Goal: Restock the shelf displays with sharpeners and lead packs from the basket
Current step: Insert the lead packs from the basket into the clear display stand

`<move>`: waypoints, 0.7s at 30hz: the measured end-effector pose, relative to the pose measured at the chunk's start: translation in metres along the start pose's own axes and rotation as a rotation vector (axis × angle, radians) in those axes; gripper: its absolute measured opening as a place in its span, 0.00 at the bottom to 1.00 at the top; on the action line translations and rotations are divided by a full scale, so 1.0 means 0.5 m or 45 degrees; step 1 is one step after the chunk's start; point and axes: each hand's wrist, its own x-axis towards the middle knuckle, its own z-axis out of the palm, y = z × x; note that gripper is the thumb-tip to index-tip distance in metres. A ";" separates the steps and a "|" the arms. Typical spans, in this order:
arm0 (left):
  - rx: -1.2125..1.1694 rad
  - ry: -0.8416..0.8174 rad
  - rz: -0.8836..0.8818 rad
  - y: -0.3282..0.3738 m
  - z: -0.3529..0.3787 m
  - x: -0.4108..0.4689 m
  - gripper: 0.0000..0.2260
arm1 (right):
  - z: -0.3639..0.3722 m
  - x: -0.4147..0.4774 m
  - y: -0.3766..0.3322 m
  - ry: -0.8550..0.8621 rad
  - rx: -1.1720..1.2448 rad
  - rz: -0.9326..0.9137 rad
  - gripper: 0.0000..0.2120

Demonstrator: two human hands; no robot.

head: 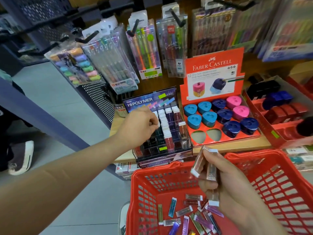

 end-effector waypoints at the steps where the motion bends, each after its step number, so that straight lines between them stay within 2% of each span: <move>1: -0.093 0.010 -0.058 0.004 -0.008 0.003 0.02 | 0.000 0.000 0.000 -0.011 0.009 -0.036 0.08; 3: -0.416 -0.055 -0.247 0.019 -0.037 0.004 0.05 | 0.001 0.001 -0.001 -0.018 0.041 -0.107 0.06; 4: -0.634 -0.171 -0.342 0.033 -0.054 0.001 0.05 | 0.001 0.000 -0.002 -0.018 0.045 -0.138 0.05; 6: -0.927 -0.556 -0.446 0.066 -0.083 -0.010 0.09 | 0.002 -0.001 -0.004 -0.009 0.016 -0.185 0.06; 8: -0.993 -0.859 -0.433 0.093 -0.091 -0.025 0.15 | 0.004 -0.002 -0.003 -0.016 -0.018 -0.218 0.09; 10: -1.052 -0.964 -0.391 0.109 -0.080 -0.036 0.18 | 0.007 -0.005 -0.002 -0.024 -0.061 -0.237 0.13; 13: -1.233 -0.923 -0.409 0.116 -0.064 -0.041 0.15 | 0.009 -0.007 0.000 -0.032 -0.132 -0.266 0.14; 17: -1.384 -0.818 -0.489 0.117 -0.062 -0.040 0.09 | 0.011 -0.009 0.002 -0.045 -0.242 -0.299 0.10; 21: -1.371 -0.587 -0.492 0.109 -0.088 -0.024 0.05 | 0.014 -0.008 -0.004 -0.047 -0.110 -0.205 0.11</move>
